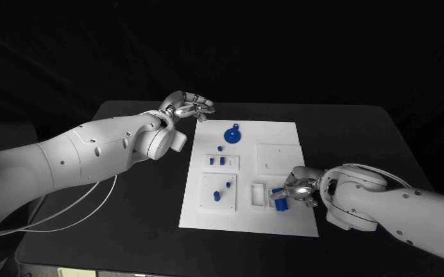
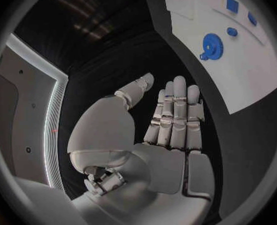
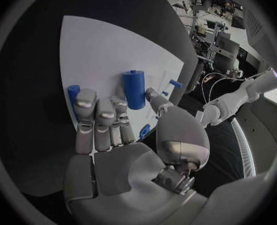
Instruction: Assemble the parts on the task board
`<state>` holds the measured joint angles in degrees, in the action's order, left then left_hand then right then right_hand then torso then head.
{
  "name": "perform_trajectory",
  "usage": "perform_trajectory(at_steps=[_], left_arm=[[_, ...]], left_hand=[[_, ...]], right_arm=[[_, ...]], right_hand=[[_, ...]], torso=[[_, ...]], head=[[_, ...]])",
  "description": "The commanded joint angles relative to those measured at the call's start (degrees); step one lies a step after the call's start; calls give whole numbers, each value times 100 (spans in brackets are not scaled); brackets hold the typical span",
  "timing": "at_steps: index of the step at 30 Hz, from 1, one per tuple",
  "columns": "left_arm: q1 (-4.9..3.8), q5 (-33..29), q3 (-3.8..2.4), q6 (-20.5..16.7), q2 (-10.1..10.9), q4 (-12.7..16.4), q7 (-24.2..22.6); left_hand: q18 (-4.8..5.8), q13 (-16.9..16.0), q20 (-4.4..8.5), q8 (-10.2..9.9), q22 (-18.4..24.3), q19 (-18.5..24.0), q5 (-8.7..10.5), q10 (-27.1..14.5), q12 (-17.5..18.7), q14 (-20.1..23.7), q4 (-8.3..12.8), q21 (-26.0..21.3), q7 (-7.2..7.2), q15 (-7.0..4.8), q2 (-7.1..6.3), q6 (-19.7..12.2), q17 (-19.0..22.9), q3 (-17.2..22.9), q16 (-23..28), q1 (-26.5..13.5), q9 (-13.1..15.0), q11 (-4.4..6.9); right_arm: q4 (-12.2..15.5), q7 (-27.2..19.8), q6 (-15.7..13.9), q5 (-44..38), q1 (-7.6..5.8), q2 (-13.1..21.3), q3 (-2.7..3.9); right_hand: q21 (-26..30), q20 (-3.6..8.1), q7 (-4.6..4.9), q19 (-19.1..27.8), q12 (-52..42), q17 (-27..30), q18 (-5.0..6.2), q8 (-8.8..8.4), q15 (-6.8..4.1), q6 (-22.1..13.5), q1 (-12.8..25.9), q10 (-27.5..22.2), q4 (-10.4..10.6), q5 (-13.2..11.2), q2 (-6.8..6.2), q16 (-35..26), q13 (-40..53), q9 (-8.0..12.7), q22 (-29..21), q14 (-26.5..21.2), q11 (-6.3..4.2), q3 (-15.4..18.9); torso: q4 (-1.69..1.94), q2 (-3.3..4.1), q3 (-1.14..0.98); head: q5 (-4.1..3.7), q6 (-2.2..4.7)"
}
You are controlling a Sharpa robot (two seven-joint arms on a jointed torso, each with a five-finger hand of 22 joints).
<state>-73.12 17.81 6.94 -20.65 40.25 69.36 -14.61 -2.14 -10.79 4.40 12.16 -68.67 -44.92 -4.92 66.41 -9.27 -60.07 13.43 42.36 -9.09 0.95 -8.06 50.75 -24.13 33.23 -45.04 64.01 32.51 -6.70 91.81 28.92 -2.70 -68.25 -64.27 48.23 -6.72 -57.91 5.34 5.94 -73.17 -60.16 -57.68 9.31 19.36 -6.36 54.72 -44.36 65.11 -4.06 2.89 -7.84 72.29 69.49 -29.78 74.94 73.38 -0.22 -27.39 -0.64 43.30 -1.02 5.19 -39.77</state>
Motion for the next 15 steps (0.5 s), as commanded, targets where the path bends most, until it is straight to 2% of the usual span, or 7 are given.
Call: perform_trajectory(at_steps=[1,4,6,9,15], left_arm=[[-3,-33,-4,67,-5,19,-45],[-3,-33,-4,65,-5,21,-45],[-3,-33,-4,64,-8,21,-43],[-3,-33,-4,62,-5,21,-47],[-4,-33,-4,61,3,19,-44]], left_hand=[[-38,1,20,39,-9,34,24,-28,-21,-15,-26,-38,-46,9,21,5,-9,-10,33,-19,-8,2],[-38,1,20,40,-10,34,24,-28,-21,-14,-27,-38,-46,9,22,4,-10,-10,34,-20,-8,2],[-38,1,20,40,-10,35,23,-29,-21,-14,-27,-39,-46,9,22,4,-11,-10,34,-20,-9,2],[-38,1,21,40,-11,35,23,-30,-21,-14,-27,-39,-46,9,22,3,-13,-10,35,-19,-9,2],[-38,1,21,40,-11,35,23,-30,-21,-14,-27,-39,-46,9,22,3,-13,-10,35,-19,-9,2]], right_arm=[[-36,62,-63,-343,71,-46,-57],[-36,63,-168,-343,81,-57,-59],[-36,67,-219,-343,82,-55,-59],[-36,52,-295,-338,83,-38,-59],[38,11,-460,-141,82,46,-58]], right_hand=[[-36,37,-12,0,-38,-12,569,-48,-38,-19,14,12,-5,-7,43,34,9,46,114,24,-39,-85],[-46,36,-20,0,-42,-19,569,-35,-43,19,-6,14,-12,-7,65,31,12,36,113,26,-46,-154],[-57,34,-31,-1,-44,-25,569,-22,-52,59,-42,20,-16,-7,132,27,13,27,112,30,-56,-252],[-83,26,-50,-4,-47,-36,569,-5,-67,129,-206,36,-93,-6,212,16,10,12,112,39,-74,-549],[-87,22,-51,-5,-48,-38,569,-3,-68,140,-213,40,-97,-6,216,15,10,11,112,41,-75,-586]], torso=[[0,-6,-10],[-5,-5,-10],[-5,-3,-10],[-6,-5,-8],[-4,-5,-7]], head=[[-1,-14],[-1,-19],[0,-21],[-2,-24],[-9,-31]])
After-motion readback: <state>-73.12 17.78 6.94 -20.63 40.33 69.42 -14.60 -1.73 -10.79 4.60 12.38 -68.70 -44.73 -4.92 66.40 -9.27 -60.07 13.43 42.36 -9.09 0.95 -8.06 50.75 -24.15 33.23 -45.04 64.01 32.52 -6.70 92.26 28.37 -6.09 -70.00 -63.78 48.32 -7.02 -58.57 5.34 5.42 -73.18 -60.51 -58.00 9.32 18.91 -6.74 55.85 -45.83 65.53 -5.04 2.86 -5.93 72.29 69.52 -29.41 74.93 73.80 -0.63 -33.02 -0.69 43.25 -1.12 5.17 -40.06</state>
